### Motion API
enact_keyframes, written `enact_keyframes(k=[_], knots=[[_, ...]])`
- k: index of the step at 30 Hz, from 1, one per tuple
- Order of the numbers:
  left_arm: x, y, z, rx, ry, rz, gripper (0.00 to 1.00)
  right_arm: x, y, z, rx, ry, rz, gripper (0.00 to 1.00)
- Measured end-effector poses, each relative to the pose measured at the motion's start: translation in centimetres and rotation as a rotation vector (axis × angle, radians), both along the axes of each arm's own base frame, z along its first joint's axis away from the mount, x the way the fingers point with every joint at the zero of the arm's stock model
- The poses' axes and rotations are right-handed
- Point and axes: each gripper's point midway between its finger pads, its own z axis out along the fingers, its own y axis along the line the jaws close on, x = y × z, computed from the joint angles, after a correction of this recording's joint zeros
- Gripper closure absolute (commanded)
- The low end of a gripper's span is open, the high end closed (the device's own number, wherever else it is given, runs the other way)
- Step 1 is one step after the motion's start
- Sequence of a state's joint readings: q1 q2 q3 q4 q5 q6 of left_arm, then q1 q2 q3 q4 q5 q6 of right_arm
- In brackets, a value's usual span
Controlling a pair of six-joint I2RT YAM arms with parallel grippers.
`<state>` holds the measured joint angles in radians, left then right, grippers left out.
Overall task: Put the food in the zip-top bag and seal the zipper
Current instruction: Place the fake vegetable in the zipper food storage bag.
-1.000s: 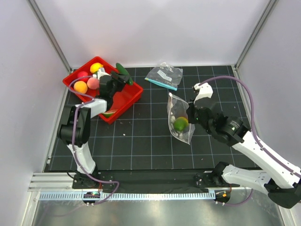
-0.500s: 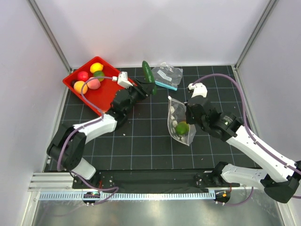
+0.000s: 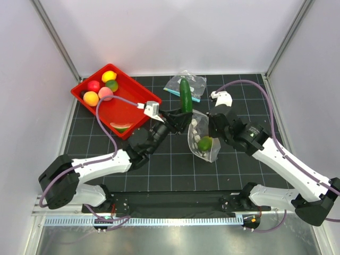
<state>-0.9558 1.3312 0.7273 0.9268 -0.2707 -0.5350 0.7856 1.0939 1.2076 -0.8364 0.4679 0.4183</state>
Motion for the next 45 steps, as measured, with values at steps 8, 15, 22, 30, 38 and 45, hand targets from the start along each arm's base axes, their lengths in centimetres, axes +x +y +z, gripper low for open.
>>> enact_keyframes(k=[8,15,22,30,38,45], knots=[[-3.0,-0.8,1.3,-0.022,-0.076,-0.004,0.79,0.3,1.1,0.4,0.085,0.023,0.029,0.99],[-3.7,-2.7,-0.4,0.046,-0.112,-0.003,0.76,1.0,1.2,1.0,0.208,0.063,0.022,0.99],[-3.7,-3.8,-2.0,0.119,-0.135,0.003,0.58,1.0,1.4,2.6,0.297,0.056,0.045,0.99],[-3.8,-4.2,-2.2,0.153,-0.162,0.011,0.21,0.8,1.6,3.1,0.320,0.056,0.059,0.99],[-3.9,-4.3,-1.9,0.160,-0.175,0.020,0.20,0.9,1.4,3.1,0.321,0.055,0.053,0.99],[-2.6,-3.2,-2.3,0.195,-0.137,0.110,0.19,0.9,1.3,3.2,0.321,0.049,0.051,0.99]])
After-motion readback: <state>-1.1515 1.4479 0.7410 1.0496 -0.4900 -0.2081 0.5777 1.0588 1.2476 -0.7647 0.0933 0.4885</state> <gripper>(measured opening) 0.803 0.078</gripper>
